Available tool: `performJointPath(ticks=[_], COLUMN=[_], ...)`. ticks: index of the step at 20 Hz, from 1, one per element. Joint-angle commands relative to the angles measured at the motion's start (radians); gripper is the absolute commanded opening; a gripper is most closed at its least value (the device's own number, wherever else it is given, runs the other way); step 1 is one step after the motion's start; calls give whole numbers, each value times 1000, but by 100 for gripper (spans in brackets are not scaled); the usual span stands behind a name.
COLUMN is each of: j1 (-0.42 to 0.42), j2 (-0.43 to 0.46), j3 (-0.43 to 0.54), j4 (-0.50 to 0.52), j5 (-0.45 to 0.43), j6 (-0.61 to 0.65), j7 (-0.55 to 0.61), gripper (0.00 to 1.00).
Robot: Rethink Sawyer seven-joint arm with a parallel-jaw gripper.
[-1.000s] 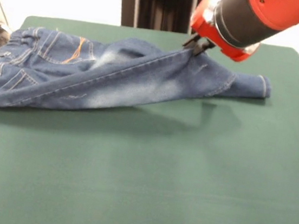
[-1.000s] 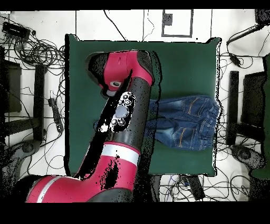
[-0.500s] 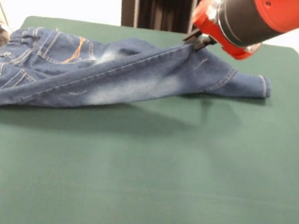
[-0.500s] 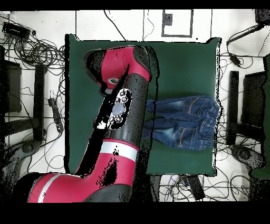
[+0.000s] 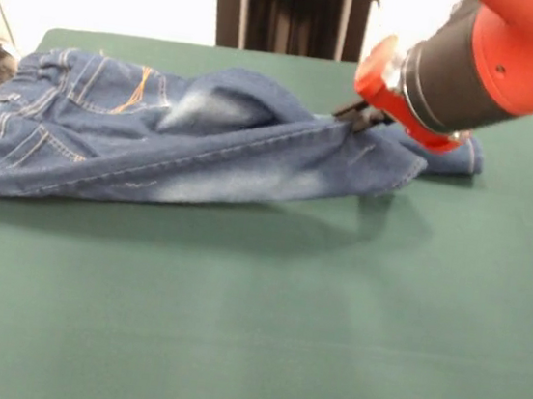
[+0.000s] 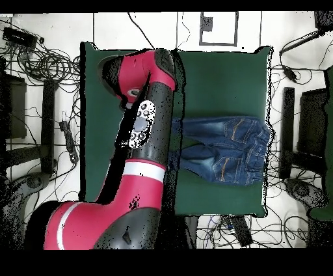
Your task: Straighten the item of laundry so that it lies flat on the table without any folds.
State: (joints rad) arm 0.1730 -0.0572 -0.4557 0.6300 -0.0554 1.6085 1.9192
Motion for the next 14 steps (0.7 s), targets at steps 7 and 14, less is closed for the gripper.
performJointPath(ticks=[7, 14], j1=[31, 26], j2=[89, 130], j3=[92, 82], j4=[-177, -302], j5=[-62, -66], j6=[110, 101], j7=[-203, -274], gripper=[0, 0])
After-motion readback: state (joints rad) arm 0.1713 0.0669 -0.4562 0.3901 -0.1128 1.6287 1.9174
